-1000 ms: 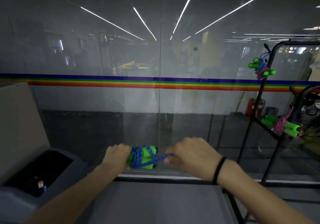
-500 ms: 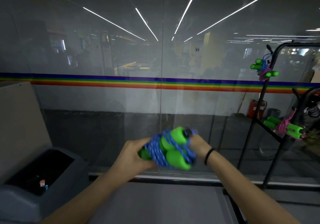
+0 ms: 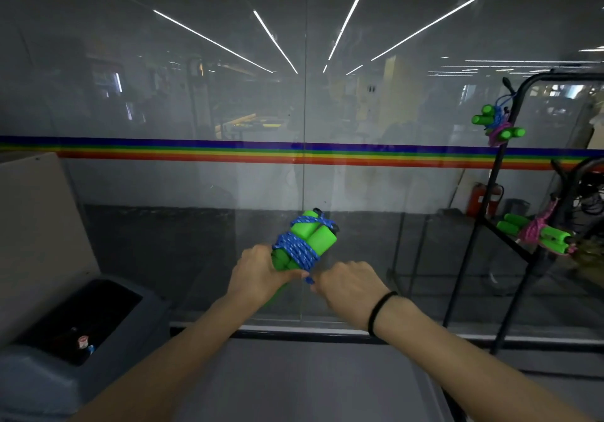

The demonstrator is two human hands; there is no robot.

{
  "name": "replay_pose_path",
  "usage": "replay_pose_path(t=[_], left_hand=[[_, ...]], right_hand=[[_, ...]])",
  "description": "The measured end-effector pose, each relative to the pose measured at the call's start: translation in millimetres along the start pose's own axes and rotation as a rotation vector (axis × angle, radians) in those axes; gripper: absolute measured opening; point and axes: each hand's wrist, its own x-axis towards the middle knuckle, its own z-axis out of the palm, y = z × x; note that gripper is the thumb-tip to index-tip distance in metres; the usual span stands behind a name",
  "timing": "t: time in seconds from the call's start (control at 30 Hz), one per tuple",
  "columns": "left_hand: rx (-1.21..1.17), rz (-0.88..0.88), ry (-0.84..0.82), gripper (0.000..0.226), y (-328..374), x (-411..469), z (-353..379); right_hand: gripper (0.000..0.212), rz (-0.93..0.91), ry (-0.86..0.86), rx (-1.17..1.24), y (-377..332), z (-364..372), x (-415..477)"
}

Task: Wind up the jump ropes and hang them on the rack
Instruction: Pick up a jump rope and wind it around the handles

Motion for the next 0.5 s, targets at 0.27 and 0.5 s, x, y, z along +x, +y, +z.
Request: replay_pose_path(t=[0.27,0.5], left_hand=[[0.227,0.059,-0.172,0.056,9,-3,-1],[0.306,-0.021,-0.187,0.058,-12,-14,7]], right_hand=[[0.029,-0.049,0.082,-0.067,16,-7,-6],[0.033,-0.084,0.074,-0.013,5,-7,-16]])
